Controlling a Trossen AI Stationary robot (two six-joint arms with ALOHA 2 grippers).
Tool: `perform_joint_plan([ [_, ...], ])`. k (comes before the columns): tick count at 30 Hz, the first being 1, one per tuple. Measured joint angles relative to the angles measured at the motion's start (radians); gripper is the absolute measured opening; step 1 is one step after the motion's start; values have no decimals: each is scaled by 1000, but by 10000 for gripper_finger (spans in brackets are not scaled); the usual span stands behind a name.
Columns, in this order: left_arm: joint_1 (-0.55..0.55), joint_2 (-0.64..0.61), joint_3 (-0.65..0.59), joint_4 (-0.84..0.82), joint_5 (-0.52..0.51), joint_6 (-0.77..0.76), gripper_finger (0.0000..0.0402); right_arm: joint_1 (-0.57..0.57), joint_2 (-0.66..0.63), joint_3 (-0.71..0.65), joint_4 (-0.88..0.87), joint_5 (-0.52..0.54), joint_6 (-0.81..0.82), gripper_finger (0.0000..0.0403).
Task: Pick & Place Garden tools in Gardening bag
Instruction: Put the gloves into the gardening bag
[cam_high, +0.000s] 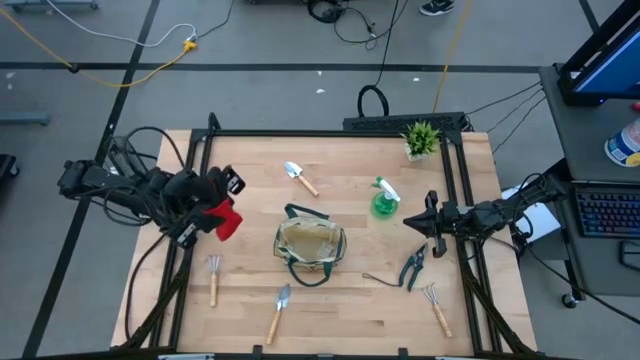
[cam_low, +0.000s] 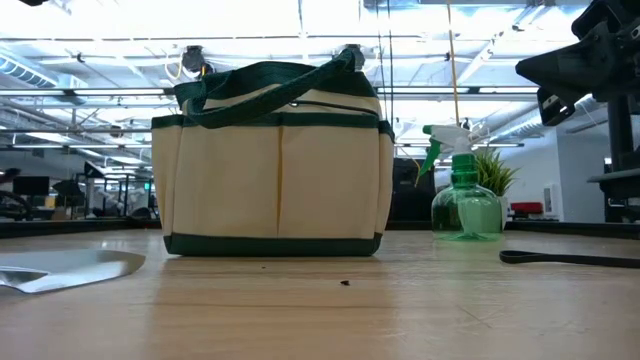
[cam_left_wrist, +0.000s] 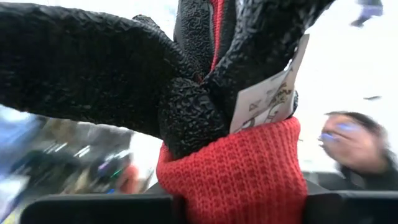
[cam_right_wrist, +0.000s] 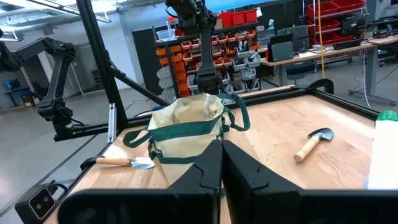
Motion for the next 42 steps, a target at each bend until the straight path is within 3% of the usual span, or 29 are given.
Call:
perform_joint_plan([
  [3,0,2,9,-156,-191,-108,78,0,0,0,0,0,0,0],
  [8,1,3,118,-622,-474,-301,78,0,0,0,0,0,0,0],
  [11,1,27,207,-820,-544,-330,78,0,0,0,0,0,0,0],
  [16,1,106,364,-1028,-569,-294,78,0,0,0,1,0,0,0],
  [24,2,312,648,-1372,-559,-263,78,0,0,0,0,0,0,0],
  [32,2,544,910,-1598,-338,-170,78,0,0,0,0,0,0,0],
  [42,13,698,977,-1687,-133,-81,78,0,0,0,0,0,0,0],
])
